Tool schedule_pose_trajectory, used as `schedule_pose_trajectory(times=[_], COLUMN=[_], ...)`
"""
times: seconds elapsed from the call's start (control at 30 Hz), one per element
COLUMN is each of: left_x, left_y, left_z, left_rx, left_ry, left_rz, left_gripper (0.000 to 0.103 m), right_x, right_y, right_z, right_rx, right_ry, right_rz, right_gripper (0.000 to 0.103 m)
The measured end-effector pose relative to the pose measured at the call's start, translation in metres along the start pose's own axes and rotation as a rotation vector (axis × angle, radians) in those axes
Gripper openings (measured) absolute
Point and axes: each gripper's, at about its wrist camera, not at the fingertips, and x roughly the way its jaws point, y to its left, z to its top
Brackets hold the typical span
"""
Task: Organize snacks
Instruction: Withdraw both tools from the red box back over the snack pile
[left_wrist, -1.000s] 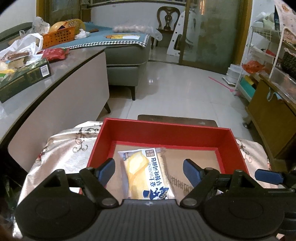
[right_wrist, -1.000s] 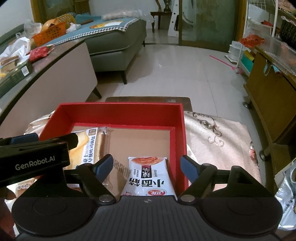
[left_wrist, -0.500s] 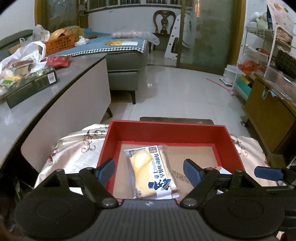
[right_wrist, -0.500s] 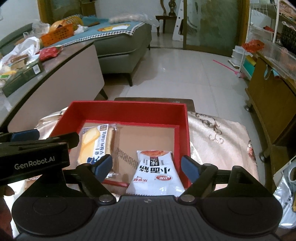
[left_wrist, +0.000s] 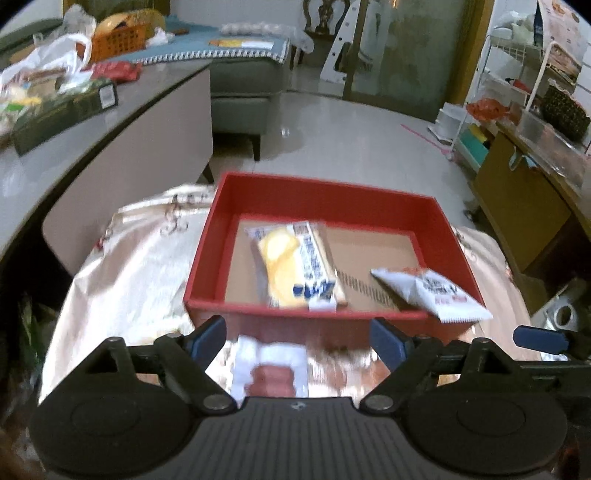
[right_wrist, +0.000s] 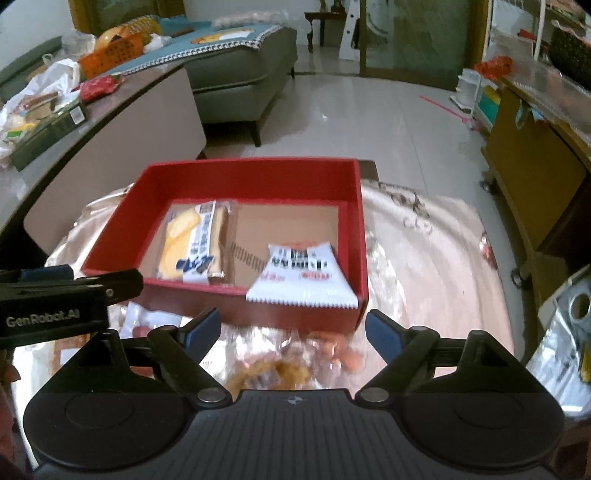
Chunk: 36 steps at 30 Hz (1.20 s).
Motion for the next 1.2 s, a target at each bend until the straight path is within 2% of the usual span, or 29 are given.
schedule_pose_trajectory(times=[0.2,0.47,0.57,0.73,0.83,0.93,0.97,1.07,1.2], left_x=[-0.008,-0.006,0.001,0.015,0.027,0.035,0.036,0.027,0.016], left_y=[0.002,-0.031,-0.044,-0.056,-0.059,-0.061,-0.06,-0.06,-0.052], left_z=[-0.032,-0.077,-0.083,-0.09,-0.097,-0.103,-0.103,-0.108,-0.107], left_rx=[0.04,0.214,0.271,0.307,0.336,0.367,0.371,0.39,0.341], left_ry=[0.058,0.122,0.153,0.21,0.249,0.259,0.266,0.251,0.256], left_rz=[0.013,-0.009,-0.04,-0.074,-0.064,-0.025,-0.02,-0.006,-0.051], left_gripper=[0.079,0.079,0.079,0.079,0.08,0.081,0.08,0.068,0.061], right_x=[-0.013,-0.029,-0.031,-0.029,-0.024,-0.021,-0.02,-0.015,-0.002], right_y=[-0.007,-0.027,-0.032,-0.038,-0.038,-0.036,-0.035,-0.033,-0.03], right_z=[-0.018,-0.036,-0.042,-0.047,-0.048,-0.047,-0.047,-0.045,-0.045], right_rx=[0.027,0.083,0.092,0.097,0.099,0.105,0.106,0.109,0.13], right_ry=[0.007,0.005,0.014,0.035,0.05,0.064,0.067,0.081,0.124], right_rz=[0.013,0.006,0.003,0.005,0.014,0.038,0.042,0.044,0.064], right_gripper=[0.091,0.091,0.092,0.092,0.092,0.092,0.092,0.092,0.092])
